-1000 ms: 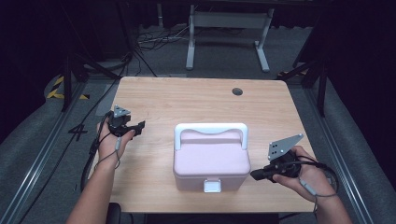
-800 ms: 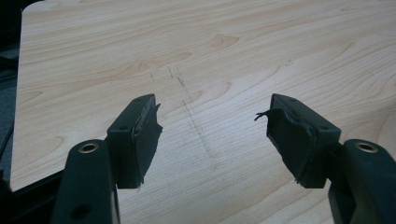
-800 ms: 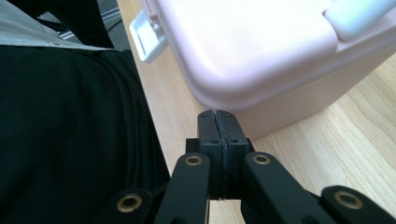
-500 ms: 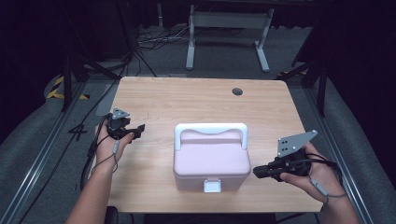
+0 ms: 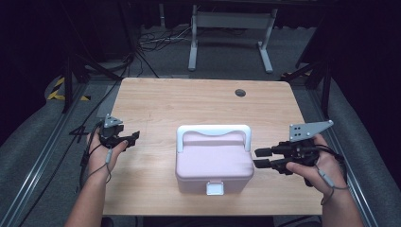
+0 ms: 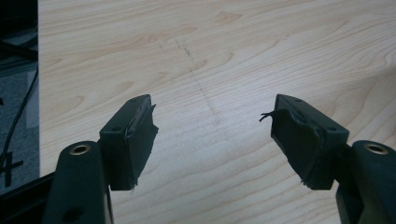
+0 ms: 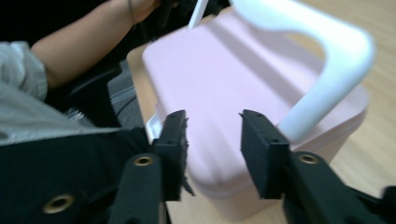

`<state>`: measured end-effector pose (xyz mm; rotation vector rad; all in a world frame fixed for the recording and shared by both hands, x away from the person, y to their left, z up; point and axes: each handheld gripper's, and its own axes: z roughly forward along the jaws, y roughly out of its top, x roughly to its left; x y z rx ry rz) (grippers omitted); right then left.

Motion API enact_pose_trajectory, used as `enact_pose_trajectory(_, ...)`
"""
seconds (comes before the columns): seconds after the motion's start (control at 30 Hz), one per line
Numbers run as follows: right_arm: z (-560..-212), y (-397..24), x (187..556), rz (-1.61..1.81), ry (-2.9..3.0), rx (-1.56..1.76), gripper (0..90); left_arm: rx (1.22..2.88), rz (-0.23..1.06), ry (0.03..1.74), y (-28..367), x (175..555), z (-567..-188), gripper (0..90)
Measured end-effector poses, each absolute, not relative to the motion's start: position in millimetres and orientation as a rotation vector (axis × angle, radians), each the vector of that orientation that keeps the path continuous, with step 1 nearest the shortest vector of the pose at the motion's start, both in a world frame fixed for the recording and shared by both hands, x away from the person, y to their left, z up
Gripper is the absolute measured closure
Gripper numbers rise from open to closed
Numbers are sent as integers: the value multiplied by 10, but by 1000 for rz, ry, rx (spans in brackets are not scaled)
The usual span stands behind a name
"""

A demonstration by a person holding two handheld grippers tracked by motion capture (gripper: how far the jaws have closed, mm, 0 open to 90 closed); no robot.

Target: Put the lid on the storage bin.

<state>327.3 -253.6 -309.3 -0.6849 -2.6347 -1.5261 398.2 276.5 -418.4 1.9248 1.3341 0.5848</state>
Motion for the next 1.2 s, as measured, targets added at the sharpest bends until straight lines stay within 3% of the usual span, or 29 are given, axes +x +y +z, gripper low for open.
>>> enact_pose_trajectory(0.13,-3080,-2601,3376,-1619,-2662,-762,476,1917,584,1350,2808,3930,-4192,306)
enact_pose_trajectory(0.5,-3132,-2981,3590,-1815,-2607,-1125,408,1918,588,1354,2836,3920,-4202,303)
enact_pose_trajectory(0.73,-3284,-3248,3752,-1705,-2764,-1344,270,1920,588,1357,2849,3939,-4205,303)
enact_pose_trajectory(0.97,-3429,-3432,3858,-1662,-2734,-1478,211,1921,584,1359,2843,3967,-4215,302)
enact_pose_trajectory(1.07,-3501,-3497,3889,-1627,-2759,-1533,144,1920,580,1359,2840,3986,-4211,301)
enact_pose_trajectory(1.2,-3605,-3555,3926,-1495,-2828,-1455,152,1914,579,1355,2837,4015,-4211,301)
